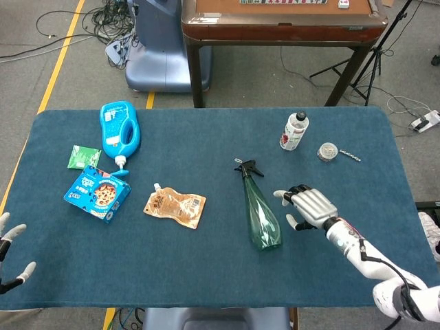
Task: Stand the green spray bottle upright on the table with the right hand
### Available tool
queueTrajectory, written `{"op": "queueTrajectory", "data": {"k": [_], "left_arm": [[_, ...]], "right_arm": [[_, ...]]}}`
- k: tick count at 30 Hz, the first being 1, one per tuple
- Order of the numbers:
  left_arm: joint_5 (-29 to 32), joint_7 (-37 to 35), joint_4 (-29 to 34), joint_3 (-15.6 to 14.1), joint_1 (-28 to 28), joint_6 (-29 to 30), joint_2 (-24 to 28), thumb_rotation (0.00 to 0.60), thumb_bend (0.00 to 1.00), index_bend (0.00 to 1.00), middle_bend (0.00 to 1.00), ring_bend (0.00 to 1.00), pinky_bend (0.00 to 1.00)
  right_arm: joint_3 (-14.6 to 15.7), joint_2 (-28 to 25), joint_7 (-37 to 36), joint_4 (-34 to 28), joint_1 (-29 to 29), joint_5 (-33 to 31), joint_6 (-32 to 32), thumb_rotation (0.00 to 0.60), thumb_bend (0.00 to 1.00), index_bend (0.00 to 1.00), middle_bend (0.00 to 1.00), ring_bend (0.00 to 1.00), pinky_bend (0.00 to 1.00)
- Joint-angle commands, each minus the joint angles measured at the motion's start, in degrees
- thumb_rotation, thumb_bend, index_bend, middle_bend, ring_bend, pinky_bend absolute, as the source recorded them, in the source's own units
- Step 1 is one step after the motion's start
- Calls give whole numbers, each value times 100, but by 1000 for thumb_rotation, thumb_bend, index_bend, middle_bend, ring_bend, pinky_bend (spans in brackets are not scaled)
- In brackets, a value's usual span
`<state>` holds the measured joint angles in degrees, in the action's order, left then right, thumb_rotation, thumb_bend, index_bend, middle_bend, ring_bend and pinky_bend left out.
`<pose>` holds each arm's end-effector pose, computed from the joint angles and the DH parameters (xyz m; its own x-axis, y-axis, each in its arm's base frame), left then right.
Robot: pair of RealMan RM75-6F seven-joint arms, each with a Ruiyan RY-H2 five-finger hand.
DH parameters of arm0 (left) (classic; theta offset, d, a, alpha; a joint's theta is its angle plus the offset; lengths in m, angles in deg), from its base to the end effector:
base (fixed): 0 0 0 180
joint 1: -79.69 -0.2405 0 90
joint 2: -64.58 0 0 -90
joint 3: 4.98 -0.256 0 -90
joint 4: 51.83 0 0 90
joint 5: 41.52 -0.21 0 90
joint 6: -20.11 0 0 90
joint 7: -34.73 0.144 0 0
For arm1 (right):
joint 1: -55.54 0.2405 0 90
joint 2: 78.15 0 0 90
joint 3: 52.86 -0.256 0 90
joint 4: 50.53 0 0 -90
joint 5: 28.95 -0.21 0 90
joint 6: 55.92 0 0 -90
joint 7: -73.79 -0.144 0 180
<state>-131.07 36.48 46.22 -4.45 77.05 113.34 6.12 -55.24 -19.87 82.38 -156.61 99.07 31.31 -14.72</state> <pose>-0.3054 0.1317 0.1908 0.4284 -0.0456 0.9024 0.9032 0.0502 -0.4263 -0.1857 -0.3082 0.0844 0.4509 -0.5319 0.7167 -0.8911 -0.3141 0.3275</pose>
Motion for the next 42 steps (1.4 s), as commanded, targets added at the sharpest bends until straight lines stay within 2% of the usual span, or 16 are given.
{"op": "queueTrajectory", "data": {"k": [1, 7, 9, 24, 42], "left_arm": [[9, -3, 5, 0, -12, 13, 10, 600, 255, 193, 10, 44, 44], [-2, 2, 12, -16, -39, 38, 11, 600, 255, 193, 10, 44, 44], [-3, 6, 13, -19, -44, 40, 8, 600, 255, 193, 9, 44, 44], [5, -30, -3, -26, -85, 74, 19, 600, 255, 193, 10, 44, 44], [52, -61, -67, -34, -121, 60, 8, 600, 255, 193, 10, 44, 44]], "right_arm": [[-187, 275, -235, 423, 246, -391, -354, 491, 828, 105, 289, 142, 133], [-330, 674, -379, 978, 576, -914, -740, 492, 980, 79, 289, 141, 129], [-351, 804, -402, 1117, 667, -1033, -827, 492, 997, 73, 289, 141, 128], [-278, 1896, -329, 2119, 1283, -1792, -1095, 490, 1000, 65, 284, 141, 128], [-552, 2665, -388, 2344, 1836, -2032, -1170, 491, 1000, 65, 284, 141, 124]]}}
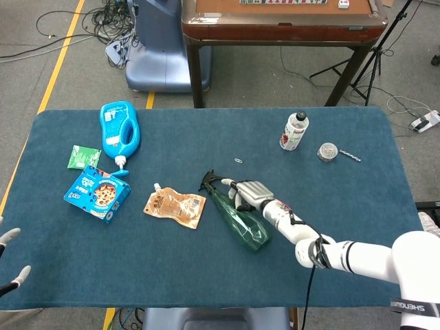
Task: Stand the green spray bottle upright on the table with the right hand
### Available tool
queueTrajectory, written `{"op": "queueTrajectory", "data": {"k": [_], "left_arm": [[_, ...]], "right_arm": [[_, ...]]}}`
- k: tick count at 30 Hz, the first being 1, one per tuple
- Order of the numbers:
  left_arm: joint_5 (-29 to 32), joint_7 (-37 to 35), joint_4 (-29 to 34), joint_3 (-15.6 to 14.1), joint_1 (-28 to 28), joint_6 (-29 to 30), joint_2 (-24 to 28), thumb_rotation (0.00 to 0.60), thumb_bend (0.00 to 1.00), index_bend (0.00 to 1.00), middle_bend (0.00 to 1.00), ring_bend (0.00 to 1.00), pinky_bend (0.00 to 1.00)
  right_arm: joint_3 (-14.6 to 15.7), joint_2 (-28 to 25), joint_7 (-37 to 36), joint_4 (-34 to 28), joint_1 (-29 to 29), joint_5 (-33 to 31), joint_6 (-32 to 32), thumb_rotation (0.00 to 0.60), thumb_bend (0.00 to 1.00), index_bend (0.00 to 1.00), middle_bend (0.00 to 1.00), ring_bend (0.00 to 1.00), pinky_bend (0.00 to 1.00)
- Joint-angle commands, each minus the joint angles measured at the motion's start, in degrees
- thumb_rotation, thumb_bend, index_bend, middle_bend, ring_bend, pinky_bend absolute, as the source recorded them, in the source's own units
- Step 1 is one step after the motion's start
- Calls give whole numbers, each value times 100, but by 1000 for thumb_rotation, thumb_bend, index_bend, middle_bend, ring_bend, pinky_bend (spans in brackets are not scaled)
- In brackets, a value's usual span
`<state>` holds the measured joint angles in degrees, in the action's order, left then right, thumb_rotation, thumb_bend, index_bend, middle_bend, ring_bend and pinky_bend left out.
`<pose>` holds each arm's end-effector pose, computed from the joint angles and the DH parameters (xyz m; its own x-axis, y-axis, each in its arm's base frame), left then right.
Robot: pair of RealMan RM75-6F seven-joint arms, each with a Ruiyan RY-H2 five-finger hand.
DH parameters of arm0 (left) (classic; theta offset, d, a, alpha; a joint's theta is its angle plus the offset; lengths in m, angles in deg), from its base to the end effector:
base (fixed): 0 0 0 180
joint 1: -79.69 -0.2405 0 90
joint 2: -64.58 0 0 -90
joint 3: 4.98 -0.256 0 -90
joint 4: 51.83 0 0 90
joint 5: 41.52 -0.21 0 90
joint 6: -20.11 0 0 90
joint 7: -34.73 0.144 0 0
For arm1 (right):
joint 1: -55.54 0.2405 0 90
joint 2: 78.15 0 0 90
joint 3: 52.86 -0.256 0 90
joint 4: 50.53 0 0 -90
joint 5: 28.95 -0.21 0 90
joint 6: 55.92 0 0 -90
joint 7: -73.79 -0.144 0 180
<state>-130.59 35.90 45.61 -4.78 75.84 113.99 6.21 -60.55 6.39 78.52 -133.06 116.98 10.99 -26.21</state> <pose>-0.3109 0.1237 0.1935 0.4320 -0.0419 0.9009 0.9003 0.0779 -0.4281 -0.1047 -0.3783 -0.0405 0.2436 -0.6761 0.6954 -0.9642 -0.2462 0.0985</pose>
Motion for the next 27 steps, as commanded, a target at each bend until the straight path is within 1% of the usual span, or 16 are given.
{"op": "queueTrajectory", "data": {"k": [1, 4, 6, 7, 8, 9, 10, 11, 12, 13, 15, 16, 18, 22, 24, 27], "left_arm": [[13, -10, -15, 1, -2, -8, -1, 600, 255, 193, 10, 44, 44], [23, -48, -42, 8, -10, 4, -6, 600, 255, 193, 10, 44, 44], [31, -67, -65, 9, -11, -5, -10, 600, 256, 193, 9, 44, 44], [33, -74, -74, 8, -8, -13, -11, 600, 255, 193, 9, 44, 43], [33, -77, -82, 9, -4, -21, -15, 600, 255, 193, 10, 44, 44], [28, -76, -86, 7, 4, -35, -20, 600, 255, 193, 10, 44, 44], [23, -75, -87, 9, 11, -43, -25, 600, 255, 193, 10, 44, 44], [15, -72, -86, 9, 17, -49, -31, 600, 256, 193, 10, 44, 44], [3, -64, -81, 12, 27, -55, -37, 600, 256, 193, 10, 44, 44], [-7, -56, -76, 12, 33, -58, -40, 600, 256, 193, 10, 44, 44], [-22, -37, -65, 11, 42, -65, -46, 600, 255, 193, 9, 44, 44], [-30, -23, -55, 10, 46, -68, -46, 600, 255, 193, 9, 44, 44], [-45, -6, -37, 10, 50, -64, -45, 600, 255, 193, 9, 44, 44], [-55, 25, -5, 3, 37, -43, -33, 600, 255, 193, 9, 44, 44], [-53, 34, 6, 0, 27, -31, -29, 600, 255, 193, 9, 44, 44], [-50, 39, 12, -7, 12, -17, -23, 600, 255, 193, 10, 44, 44]], "right_arm": [[-29, 54, 12, -58, 82, 35, -30, 492, 1000, 65, 284, 141, 124], [-38, -4, 37, -224, 94, 138, 68, 492, 989, 64, 283, 141, 124], [-51, -128, 50, -413, 41, 247, 234, 491, 922, 64, 277, 141, 124], [-43, -195, 87, -506, 13, 318, 337, 492, 843, 64, 271, 141, 124], [-23, -264, 149, -608, -18, 396, 461, 493, 732, 64, 265, 140, 123], [22, -362, 268, -763, -57, 502, 646, 492, 615, 64, 261, 139, 123], [55, -437, 366, -893, -87, 566, 790, 492, 464, 64, 255, 138, 123], [84, -506, 467, -1032, -119, 620, 946, 492, 373, 64, 251, 137, 123], [122, -594, 610, -1223, -161, 691, 1154, 491, 243, 64, 243, 135, 123], [157, -660, 725, -1372, -194, 740, 1303, 491, 170, 62, 234, 131, 121], [213, -737, 954, -1614, -252, 793, 1596, 491, 79, 58, 214, 122, 117], [260, -768, 1117, -1756, -286, 843, 1765, 491, 43, 55, 199, 114, 116], [305, -788, 1306, -1945, -340, 947, 1988, 492, 7, 50, 168, 95, 108], [394, -769, 1474, -2245, -470, 1434, 2234, 493, 0, 39, 119, 46, 65], [422, -796, 1408, -2405, -515, 1736, 2193, 493, 0, 39, 127, 41, 44], [534, -840, 1491, -2497, -558, 2234, 2181, 493, 2, 62, 189, 40, 30]]}}
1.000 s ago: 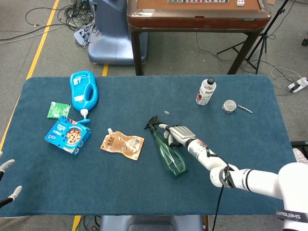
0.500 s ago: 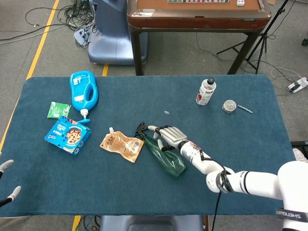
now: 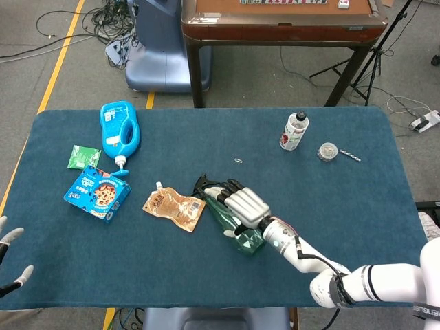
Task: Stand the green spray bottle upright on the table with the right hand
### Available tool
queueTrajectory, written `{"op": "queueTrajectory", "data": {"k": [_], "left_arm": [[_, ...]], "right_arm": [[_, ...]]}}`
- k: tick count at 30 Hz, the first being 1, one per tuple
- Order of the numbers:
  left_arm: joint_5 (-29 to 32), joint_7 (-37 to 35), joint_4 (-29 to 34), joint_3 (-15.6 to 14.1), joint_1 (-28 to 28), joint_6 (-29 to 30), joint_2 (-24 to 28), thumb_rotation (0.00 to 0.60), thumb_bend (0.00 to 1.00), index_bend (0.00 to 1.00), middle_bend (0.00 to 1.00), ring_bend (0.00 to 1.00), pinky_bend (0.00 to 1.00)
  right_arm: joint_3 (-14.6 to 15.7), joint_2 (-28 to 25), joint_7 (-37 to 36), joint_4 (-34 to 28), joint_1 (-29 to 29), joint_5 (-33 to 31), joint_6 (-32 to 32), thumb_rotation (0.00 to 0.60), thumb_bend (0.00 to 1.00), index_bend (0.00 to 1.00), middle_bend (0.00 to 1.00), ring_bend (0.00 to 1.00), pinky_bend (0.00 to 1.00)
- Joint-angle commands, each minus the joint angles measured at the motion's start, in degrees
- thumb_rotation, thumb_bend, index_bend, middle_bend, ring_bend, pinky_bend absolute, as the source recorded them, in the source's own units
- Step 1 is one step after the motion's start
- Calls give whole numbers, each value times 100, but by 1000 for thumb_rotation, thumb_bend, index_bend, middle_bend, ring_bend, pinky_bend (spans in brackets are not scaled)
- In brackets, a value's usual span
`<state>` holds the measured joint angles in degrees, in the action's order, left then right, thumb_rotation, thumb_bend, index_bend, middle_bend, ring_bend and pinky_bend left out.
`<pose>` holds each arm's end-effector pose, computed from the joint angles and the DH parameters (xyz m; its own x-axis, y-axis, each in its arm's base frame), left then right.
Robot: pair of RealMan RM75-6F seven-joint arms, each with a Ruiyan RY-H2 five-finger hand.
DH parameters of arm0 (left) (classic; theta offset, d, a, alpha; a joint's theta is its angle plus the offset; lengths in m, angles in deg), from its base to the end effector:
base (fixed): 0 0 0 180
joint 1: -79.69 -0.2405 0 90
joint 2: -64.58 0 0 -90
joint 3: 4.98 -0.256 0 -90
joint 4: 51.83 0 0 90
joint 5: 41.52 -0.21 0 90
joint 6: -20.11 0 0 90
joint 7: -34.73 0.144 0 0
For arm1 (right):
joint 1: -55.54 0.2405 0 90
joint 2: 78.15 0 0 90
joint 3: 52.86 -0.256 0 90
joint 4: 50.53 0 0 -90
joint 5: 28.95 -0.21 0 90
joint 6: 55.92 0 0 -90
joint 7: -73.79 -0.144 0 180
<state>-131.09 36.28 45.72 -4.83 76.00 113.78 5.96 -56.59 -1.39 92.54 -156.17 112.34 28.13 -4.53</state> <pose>-0.3091 0.1246 0.1909 0.4315 -0.0387 0.9013 0.9010 0.0671 -0.4285 -0.0667 -0.3103 0.0036 0.4823 -0.4023 0.7782 -0.7921 -0.5797 0.1912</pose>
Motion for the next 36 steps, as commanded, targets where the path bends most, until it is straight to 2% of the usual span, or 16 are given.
{"op": "queueTrajectory", "data": {"k": [1, 4, 9, 15, 22, 27, 36], "left_arm": [[1, 0, 1, -3, -9, 9, 4, 600, 255, 193, 10, 44, 44], [12, -13, -3, -3, -18, 15, 8, 600, 255, 193, 10, 44, 44], [-5, -11, 0, -2, -3, -2, 3, 600, 255, 193, 10, 44, 44], [-27, -3, 7, -2, 9, -10, -1, 600, 255, 193, 10, 44, 44], [-50, -12, 8, -2, 13, -1, -1, 600, 255, 193, 10, 44, 44], [-46, -16, 3, -1, 9, 6, 1, 600, 255, 193, 9, 44, 44], [-51, 34, 24, -7, 17, -13, -6, 600, 255, 193, 9, 44, 44]], "right_arm": [[204, -62, 156, -191, -122, 761, 37, 492, 16, 103, 217, 40, 29], [364, -101, 144, -271, -194, 1158, -34, 492, 71, 178, 264, 40, 28], [631, -179, 74, -294, -266, 1671, -292, 481, 151, 226, 304, 40, 28], [927, -246, 250, -213, -338, 1928, -554, 470, 240, 256, 332, 40, 14], [1191, -469, 685, -35, -474, 1917, -678, 469, 257, 262, 377, 41, 0], [1272, -699, 935, 73, -579, 1848, -646, 468, 260, 262, 399, 41, 0], [1135, -922, 1100, 612, -706, 1333, -652, 467, 263, 262, 401, 41, 0]]}}
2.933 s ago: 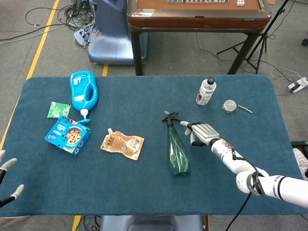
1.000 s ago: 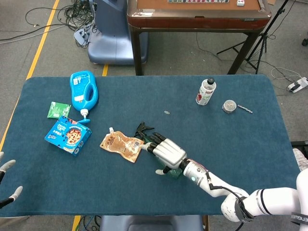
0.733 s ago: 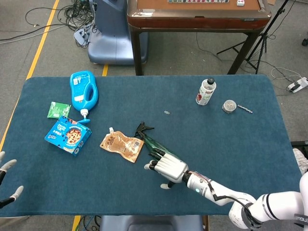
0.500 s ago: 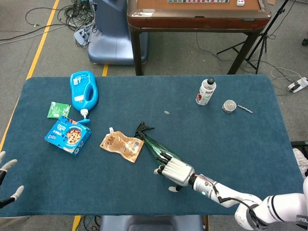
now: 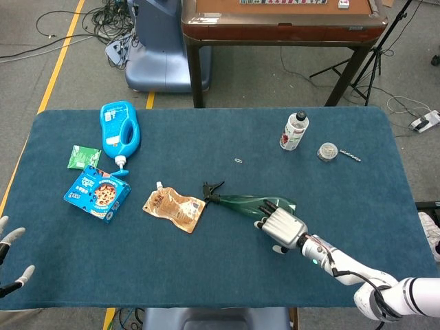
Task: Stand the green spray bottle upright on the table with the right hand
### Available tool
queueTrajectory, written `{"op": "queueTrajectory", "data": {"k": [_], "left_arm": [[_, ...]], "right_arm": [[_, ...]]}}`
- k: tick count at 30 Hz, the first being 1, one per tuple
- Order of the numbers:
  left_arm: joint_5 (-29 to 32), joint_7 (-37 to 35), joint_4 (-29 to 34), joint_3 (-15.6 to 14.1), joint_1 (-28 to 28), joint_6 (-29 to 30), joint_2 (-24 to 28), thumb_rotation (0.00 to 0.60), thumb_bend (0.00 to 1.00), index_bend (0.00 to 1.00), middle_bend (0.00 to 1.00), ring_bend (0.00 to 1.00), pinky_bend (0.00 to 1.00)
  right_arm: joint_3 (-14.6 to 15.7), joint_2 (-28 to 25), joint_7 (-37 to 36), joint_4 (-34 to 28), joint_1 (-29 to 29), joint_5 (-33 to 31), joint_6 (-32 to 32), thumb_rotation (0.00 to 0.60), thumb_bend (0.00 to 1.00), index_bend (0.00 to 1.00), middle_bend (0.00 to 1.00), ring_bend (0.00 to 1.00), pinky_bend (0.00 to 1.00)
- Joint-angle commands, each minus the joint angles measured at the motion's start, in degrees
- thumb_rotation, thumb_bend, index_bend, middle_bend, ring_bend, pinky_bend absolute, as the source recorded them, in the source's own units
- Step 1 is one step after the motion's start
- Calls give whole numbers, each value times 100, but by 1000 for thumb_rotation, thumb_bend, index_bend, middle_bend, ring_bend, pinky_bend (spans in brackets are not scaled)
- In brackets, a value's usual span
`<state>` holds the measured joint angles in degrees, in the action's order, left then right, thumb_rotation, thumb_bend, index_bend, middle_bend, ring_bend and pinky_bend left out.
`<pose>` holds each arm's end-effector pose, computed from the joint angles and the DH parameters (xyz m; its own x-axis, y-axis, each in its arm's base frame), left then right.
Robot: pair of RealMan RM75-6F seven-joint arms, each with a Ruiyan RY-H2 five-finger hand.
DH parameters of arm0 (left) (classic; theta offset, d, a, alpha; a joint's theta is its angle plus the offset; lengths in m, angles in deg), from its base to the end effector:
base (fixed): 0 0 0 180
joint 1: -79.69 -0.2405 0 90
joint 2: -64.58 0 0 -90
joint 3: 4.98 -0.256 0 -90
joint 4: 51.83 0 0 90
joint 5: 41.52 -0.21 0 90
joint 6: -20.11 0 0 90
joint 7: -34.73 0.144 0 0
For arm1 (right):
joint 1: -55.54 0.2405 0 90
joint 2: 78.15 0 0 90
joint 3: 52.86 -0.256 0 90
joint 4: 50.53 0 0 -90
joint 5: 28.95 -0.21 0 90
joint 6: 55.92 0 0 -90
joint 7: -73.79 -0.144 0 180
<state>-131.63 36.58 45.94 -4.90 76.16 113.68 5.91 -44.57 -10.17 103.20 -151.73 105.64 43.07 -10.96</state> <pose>-0.3070 0.1253 0.1894 0.4313 -0.0372 0.9015 0.9016 0.0556 -0.4290 -0.1732 -0.2863 0.0261 0.8542 -0.2645 0.4476 -0.4861 -0.7120 0.5067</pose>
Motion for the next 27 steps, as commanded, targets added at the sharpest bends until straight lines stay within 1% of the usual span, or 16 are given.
{"op": "queueTrajectory", "data": {"k": [1, 6, 9, 13, 15, 19, 22, 24, 26, 27], "left_arm": [[6, 7, 5, 3, 3, -4, -1, 600, 255, 193, 10, 44, 44], [14, 29, 13, 3, 8, -19, -4, 600, 255, 193, 10, 44, 44], [21, 38, 17, 2, 10, -28, -7, 600, 255, 193, 10, 44, 44], [48, 38, 11, 5, 13, -46, -9, 600, 255, 193, 9, 44, 44], [53, 41, 9, 7, 21, -60, -13, 600, 255, 193, 9, 44, 44], [54, 32, 1, 11, 30, -69, -26, 600, 255, 193, 9, 44, 44], [60, 18, -16, 6, 32, -83, -36, 600, 255, 193, 10, 44, 44], [57, 7, -29, 0, 27, -79, -38, 600, 255, 193, 10, 44, 44], [55, -17, -42, -6, 11, -57, -36, 600, 255, 193, 10, 44, 44], [64, -40, -58, -7, -2, -43, -34, 600, 255, 193, 10, 44, 44]], "right_arm": [[-91, -44, 43, 235, -39, -208, -15, 467, 263, 261, 401, 41, 0], [-220, 5, 95, 617, -71, -477, -24, 468, 263, 262, 401, 41, 0], [-320, 62, 23, 714, -101, -549, 4, 467, 258, 262, 401, 41, 0], [-548, 74, -458, 638, -198, -320, 201, 468, 242, 261, 401, 41, 0], [-702, 35, -798, 495, -229, -221, 274, 468, 232, 261, 401, 41, 0], [-963, -67, -1304, 238, -185, -219, 186, 469, 236, 262, 380, 41, 0], [-1185, -45, -1482, 125, -56, -365, 36, 467, 295, 260, 346, 41, 0], [-1290, 24, -1409, 135, 85, -570, -124, 468, 349, 241, 327, 41, 0], [-1379, 114, -1287, 175, 238, -850, -272, 469, 445, 213, 318, 41, 0], [-1437, 208, -1204, 242, 334, -1023, -326, 468, 514, 206, 317, 41, 0]]}}
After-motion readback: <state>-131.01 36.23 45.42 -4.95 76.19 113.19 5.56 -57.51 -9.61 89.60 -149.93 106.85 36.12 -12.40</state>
